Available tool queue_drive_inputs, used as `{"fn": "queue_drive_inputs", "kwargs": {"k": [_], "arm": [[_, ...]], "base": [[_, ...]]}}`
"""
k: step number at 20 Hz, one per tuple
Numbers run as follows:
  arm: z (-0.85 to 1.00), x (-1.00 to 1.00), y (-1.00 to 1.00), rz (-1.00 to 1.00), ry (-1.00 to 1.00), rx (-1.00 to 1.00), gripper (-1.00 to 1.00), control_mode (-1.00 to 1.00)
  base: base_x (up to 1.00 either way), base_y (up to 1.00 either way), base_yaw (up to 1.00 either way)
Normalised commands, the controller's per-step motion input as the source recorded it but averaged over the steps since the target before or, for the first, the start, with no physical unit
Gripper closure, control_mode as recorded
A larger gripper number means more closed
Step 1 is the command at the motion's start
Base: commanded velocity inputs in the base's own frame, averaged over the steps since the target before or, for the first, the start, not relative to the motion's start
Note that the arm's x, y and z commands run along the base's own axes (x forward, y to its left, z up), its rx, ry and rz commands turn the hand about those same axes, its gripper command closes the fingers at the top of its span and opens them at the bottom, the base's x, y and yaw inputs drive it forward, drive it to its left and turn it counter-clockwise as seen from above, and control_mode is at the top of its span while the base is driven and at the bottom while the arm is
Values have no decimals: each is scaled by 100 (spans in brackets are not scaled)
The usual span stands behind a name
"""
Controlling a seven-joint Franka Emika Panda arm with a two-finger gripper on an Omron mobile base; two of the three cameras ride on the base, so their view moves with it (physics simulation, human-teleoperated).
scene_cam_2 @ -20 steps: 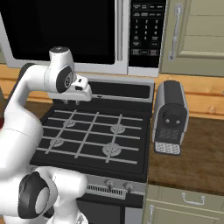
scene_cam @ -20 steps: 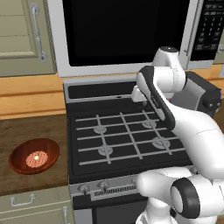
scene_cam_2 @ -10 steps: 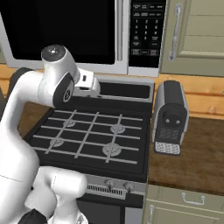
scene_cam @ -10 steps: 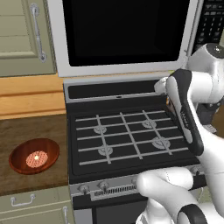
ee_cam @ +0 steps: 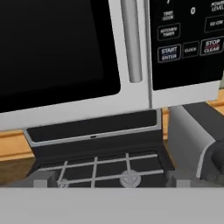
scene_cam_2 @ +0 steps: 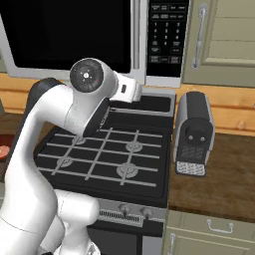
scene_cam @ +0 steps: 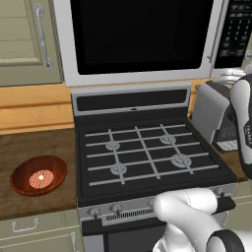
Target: Open the microwave, place the bowl with waffle inside the microwave, then close the microwave door and turn it on.
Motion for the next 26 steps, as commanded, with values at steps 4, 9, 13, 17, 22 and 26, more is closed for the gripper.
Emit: {"fn": "queue_drive_inputs", "kwargs": {"k": [4,9,13,17,22,26], "arm": [[62,13,-42,-7,-2,0,-100,-100],[0,47,-6,-1,11,0,-100,-100],[3,53,2,0,-3,0,-100,-100],[8,43,0,0,-3,0,-100,-100],[6,39,0,0,-14,0,-100,-100],[2,40,-2,0,-11,0,-100,-100]], "base": [[0,0,0],[0,0,0],[0,0,0],[0,0,0],[0,0,0],[0,0,0]]}}
